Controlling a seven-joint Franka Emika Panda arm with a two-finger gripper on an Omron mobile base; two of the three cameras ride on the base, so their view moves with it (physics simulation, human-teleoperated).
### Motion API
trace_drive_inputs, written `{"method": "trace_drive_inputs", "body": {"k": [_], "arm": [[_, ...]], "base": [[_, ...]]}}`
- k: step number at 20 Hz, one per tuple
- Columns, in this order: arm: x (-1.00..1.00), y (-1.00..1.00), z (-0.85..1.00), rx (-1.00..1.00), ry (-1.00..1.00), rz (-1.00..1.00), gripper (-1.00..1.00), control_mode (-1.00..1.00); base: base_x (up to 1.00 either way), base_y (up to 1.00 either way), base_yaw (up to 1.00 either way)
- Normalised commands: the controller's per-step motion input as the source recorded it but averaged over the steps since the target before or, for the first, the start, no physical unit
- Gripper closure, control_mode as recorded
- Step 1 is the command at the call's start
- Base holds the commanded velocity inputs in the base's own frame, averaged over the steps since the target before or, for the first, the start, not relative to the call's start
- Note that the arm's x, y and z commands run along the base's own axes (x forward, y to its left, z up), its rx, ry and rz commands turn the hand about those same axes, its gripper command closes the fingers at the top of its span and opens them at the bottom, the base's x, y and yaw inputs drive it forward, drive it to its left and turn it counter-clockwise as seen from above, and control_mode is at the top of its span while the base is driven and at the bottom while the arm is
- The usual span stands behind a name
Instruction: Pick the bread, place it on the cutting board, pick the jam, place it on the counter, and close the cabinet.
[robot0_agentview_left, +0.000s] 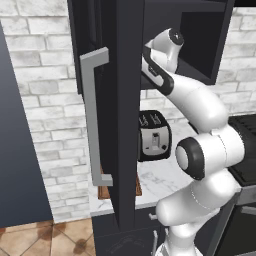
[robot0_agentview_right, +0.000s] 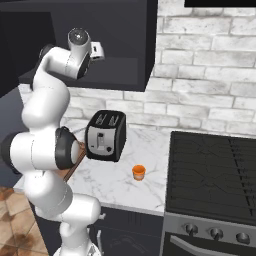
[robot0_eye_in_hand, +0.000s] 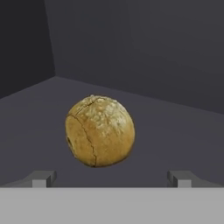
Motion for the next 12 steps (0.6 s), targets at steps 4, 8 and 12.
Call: {"method": "trace_drive_inputs", "body": {"k": [4, 8, 12], "arm": [[0.28, 0.06, 0.00, 0.00, 0.00, 0.00, -1.00, -1.00], [0.25, 0.10, -0.01, 0.00, 0.00, 0.00, -1.00, -1.00], [0.19, 0.15, -0.06, 0.00, 0.00, 0.00, -1.00, -1.00]], "base": [[0.00, 0.00, 0.00], [0.00, 0.00, 0.00], [0.00, 0.00, 0.00]]}}
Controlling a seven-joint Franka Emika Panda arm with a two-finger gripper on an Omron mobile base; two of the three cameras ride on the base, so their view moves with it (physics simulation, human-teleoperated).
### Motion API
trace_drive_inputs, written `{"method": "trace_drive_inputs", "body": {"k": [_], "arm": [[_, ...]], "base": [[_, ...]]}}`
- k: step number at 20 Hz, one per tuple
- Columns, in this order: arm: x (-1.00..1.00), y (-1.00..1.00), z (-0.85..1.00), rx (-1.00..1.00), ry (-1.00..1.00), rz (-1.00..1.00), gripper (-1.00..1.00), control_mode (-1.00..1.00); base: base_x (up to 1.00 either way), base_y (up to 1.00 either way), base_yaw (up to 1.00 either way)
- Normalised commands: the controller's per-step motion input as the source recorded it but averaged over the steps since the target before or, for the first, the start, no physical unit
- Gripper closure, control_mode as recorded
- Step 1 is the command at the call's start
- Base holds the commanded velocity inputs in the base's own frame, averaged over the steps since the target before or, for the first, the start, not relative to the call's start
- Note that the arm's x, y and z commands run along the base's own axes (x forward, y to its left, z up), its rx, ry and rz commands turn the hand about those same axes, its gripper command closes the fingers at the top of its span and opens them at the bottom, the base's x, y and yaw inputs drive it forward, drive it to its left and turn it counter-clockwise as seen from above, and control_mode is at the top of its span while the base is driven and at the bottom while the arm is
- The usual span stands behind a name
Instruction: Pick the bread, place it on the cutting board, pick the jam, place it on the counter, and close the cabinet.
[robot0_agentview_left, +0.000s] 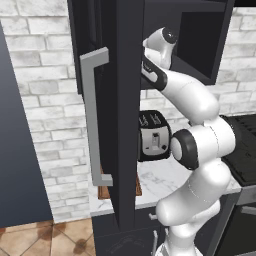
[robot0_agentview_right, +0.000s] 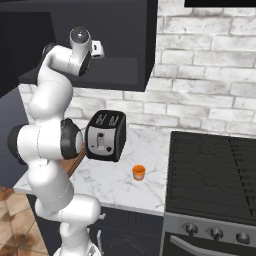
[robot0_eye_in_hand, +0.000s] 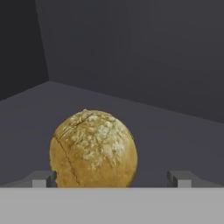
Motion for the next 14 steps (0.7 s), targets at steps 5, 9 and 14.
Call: {"method": "trace_drive_inputs", "body": {"k": [5, 9, 14], "arm": [[0.21, 0.17, -0.14, 0.00, 0.00, 0.00, -1.00, -1.00], [0.17, 0.11, -0.15, 0.00, 0.00, 0.00, -1.00, -1.00], [0.17, 0.13, -0.18, 0.00, 0.00, 0.00, -1.00, -1.00]], "base": [[0.00, 0.00, 0.00], [0.00, 0.00, 0.00], [0.00, 0.00, 0.00]]}}
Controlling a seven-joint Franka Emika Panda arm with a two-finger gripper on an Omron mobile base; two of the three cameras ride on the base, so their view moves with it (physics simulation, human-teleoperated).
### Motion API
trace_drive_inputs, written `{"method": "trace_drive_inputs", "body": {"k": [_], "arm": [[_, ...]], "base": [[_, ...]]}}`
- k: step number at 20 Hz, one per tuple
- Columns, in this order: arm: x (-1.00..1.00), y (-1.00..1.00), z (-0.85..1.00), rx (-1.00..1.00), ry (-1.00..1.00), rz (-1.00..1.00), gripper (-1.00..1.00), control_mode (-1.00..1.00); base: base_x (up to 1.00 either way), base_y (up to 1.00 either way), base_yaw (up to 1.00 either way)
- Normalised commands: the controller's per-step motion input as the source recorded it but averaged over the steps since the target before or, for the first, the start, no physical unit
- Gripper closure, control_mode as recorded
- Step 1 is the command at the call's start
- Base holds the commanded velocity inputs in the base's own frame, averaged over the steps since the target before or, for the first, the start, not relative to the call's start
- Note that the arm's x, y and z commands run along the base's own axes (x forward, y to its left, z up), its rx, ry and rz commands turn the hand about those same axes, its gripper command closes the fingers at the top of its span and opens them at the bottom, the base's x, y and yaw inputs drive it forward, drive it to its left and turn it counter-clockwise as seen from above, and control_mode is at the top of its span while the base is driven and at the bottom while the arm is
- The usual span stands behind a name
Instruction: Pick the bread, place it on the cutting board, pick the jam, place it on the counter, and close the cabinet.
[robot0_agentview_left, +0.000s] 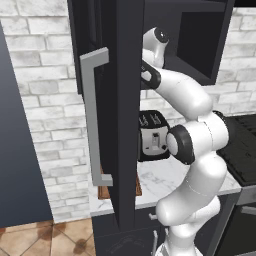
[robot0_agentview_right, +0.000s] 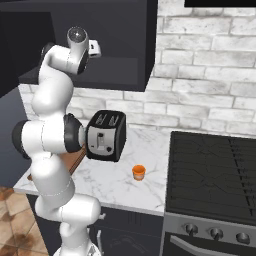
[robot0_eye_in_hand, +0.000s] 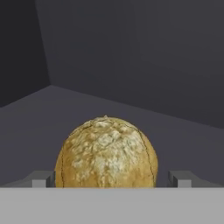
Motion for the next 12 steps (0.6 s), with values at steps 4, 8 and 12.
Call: {"method": "trace_drive_inputs", "body": {"k": [4, 8, 12], "arm": [[0.14, 0.15, -0.20, 0.00, 0.00, 0.00, -1.00, -1.00], [0.15, 0.23, -0.26, 0.00, 0.00, 0.00, 1.00, -1.00], [0.02, 0.09, -0.12, 0.00, 0.00, 0.00, 1.00, -1.00]], "base": [[0.00, 0.00, 0.00], [0.00, 0.00, 0.00], [0.00, 0.00, 0.00]]}}
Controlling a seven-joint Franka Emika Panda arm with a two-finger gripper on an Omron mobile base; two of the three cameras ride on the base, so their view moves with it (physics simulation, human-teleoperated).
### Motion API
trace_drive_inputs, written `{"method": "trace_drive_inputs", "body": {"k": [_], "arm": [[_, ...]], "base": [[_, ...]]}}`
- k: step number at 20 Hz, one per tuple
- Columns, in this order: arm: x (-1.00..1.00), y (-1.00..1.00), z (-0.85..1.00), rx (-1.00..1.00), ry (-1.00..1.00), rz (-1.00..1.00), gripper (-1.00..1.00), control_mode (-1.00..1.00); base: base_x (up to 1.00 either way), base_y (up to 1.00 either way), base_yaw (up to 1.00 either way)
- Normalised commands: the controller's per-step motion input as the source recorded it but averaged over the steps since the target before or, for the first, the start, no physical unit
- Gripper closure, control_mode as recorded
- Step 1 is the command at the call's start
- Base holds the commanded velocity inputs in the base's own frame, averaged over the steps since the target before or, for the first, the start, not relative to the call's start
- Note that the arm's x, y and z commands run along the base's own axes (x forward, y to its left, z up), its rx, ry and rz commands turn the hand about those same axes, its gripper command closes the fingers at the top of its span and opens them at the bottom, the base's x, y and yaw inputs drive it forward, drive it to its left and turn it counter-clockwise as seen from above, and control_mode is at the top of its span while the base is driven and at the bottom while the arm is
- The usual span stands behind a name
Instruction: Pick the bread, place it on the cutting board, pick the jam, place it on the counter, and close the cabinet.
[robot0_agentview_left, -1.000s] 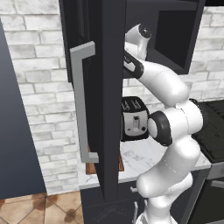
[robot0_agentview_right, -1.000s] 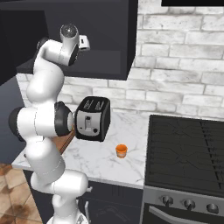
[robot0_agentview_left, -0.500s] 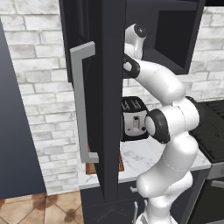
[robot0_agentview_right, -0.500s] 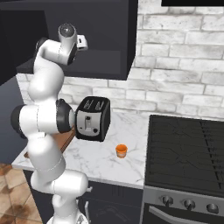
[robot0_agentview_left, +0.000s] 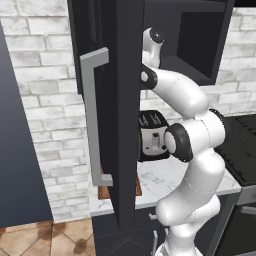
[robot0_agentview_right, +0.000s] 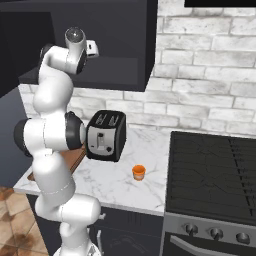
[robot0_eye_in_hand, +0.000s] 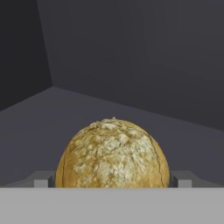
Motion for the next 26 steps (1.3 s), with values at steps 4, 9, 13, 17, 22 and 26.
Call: {"method": "trace_drive_inputs", "body": {"k": [4, 9, 13, 17, 22, 26], "arm": [[-0.23, 0.00, -0.03, 0.00, 0.00, 0.00, 1.00, -1.00], [-0.51, -0.06, -0.01, 0.00, 0.00, 0.00, 1.00, -1.00], [-0.71, -0.10, -0.02, 0.00, 0.00, 0.00, 1.00, -1.00], [-0.72, -0.12, -0.06, 0.00, 0.00, 0.00, 1.00, -1.00], [-0.69, -0.07, -0.10, 0.00, 0.00, 0.00, 1.00, -1.00], [-0.65, -0.06, -0.06, 0.00, 0.00, 0.00, 1.00, -1.00]], "base": [[0.00, 0.00, 0.00], [0.00, 0.00, 0.00], [0.00, 0.00, 0.00], [0.00, 0.00, 0.00], [0.00, 0.00, 0.00], [0.00, 0.00, 0.00]]}}
